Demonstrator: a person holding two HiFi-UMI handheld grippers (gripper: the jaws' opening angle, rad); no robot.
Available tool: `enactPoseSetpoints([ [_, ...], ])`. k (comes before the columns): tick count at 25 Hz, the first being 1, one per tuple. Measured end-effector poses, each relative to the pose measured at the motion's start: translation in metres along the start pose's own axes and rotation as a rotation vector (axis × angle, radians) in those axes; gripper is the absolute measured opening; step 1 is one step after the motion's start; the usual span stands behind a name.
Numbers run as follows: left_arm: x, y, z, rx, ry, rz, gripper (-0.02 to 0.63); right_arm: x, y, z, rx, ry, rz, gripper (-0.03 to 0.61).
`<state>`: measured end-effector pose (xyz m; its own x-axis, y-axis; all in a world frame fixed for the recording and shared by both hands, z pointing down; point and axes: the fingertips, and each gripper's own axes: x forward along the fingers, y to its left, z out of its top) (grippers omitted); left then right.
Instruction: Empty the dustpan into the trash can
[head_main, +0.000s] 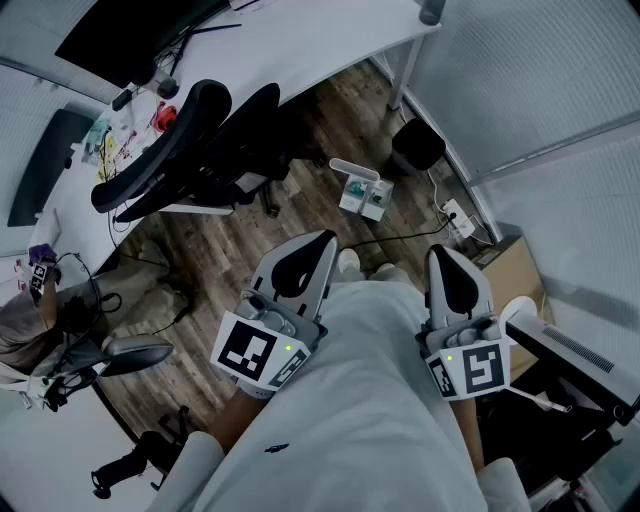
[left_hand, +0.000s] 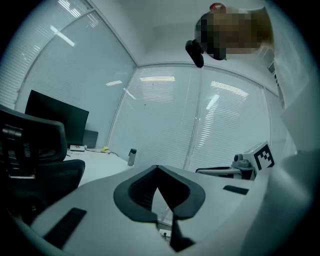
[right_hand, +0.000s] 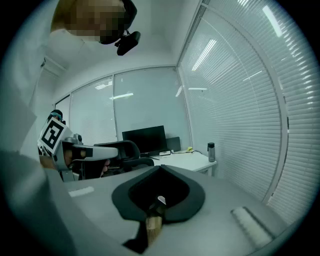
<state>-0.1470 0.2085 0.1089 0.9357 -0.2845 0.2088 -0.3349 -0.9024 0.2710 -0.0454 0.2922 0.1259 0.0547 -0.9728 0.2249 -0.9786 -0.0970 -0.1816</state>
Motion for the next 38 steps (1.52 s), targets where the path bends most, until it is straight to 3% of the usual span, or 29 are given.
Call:
enactPoseSetpoints([
  [4,-0.005,0.001,-0.008,-0.027,0.022,0.028,-0.002,-0.003,-0.006,-0.001,0.006,0.002,0.006,0.007],
  [12,0.005,-0.010,-0.020,-0.004,0.094,0.075,-0.002,-0.016,-0.026,-0.008,0.001,0.021,0.024,0.006],
  [18,0.012,-0.026,-0.015,0.009,0.106,0.087,-0.002,-0.032,-0.050,0.000,0.083,-0.045,0.001,0.006],
  [33,0.027,-0.084,-0.042,0.022,0.217,0.117,-0.002,-0.074,-0.112,-0.043,0.173,0.001,-0.018,0.006],
  [38,0.038,-0.083,-0.039,0.013,0.216,0.124,-0.002,-0.066,-0.114,-0.043,0.177,0.016,0.012,0.006],
])
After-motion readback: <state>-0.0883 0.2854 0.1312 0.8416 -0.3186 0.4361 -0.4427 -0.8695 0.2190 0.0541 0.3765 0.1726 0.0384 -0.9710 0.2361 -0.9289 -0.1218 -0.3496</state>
